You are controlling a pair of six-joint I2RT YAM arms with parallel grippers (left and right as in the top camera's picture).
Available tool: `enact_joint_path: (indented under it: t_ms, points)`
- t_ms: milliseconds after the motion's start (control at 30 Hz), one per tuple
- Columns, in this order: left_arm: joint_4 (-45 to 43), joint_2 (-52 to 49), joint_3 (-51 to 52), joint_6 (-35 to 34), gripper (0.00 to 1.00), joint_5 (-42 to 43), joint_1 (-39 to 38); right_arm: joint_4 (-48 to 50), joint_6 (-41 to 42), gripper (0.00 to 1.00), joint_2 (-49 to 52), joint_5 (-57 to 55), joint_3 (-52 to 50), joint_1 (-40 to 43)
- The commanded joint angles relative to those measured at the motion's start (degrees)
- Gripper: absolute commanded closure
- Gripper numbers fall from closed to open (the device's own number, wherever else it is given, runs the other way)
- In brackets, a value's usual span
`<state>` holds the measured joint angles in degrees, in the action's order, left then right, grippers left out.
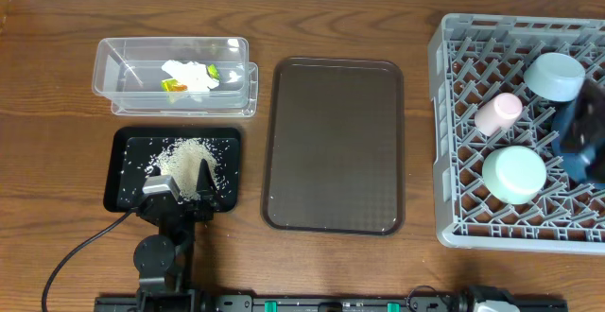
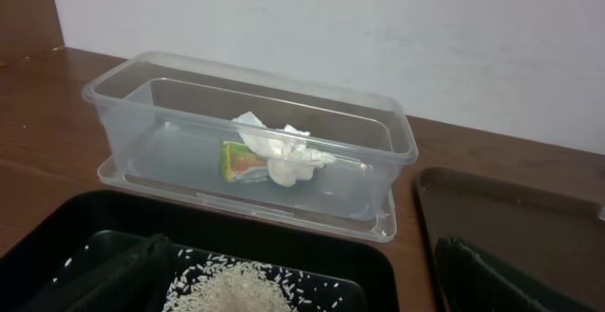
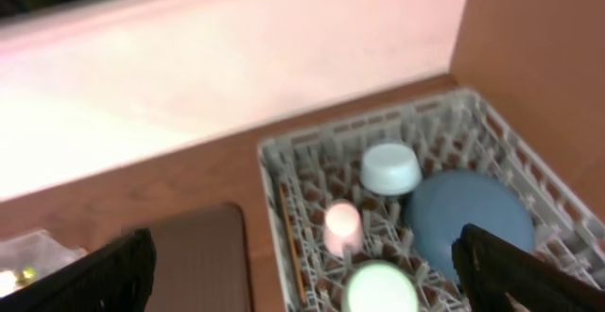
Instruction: Sort waste into correct bins and load items into the dishwasher rack
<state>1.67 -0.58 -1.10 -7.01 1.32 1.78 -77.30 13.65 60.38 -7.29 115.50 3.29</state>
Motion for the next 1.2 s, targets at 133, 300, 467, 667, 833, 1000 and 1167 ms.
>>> enact_joint_path:
  t_ms: [133,300,467,667,833,1000,1167]
  points:
    - [2.4,0.3,0.9,1.0,0.1,-1.1,0.2,11.3,0.5,0.01,-12.3,3.4,-22.8,-1.9]
    - [2.4,0.3,0.9,1.0,0.1,-1.2,0.2,23.0,0.5,0.01,-19.9,8.3,-42.7,-2.4]
    - [2.4,0.3,0.9,1.0,0.1,-1.1,0.2,39.2,0.5,0.01,-28.1,12.2,-62.8,-4.3]
    - [2.4,0.3,0.9,1.0,0.1,-1.1,0.2,55.0,1.0,0.01,-38.8,15.9,-81.7,-5.1]
    - [2.4,0.3,0.9,1.0,0.1,-1.1,0.2,60.5,1.4,0.01,-47.6,15.9,-91.3,-5.1]
    - [2.4,0.3,0.9,1.0,0.1,-1.2,0.2,66.7,1.3,0.01,-53.3,15.6,-99.6,-5.1]
    - [2.4,0.3,0.9,1.0,0.1,-1.1,0.2,73.7,1.4,0.01,-57.2,15.6,-107.0,-5.1]
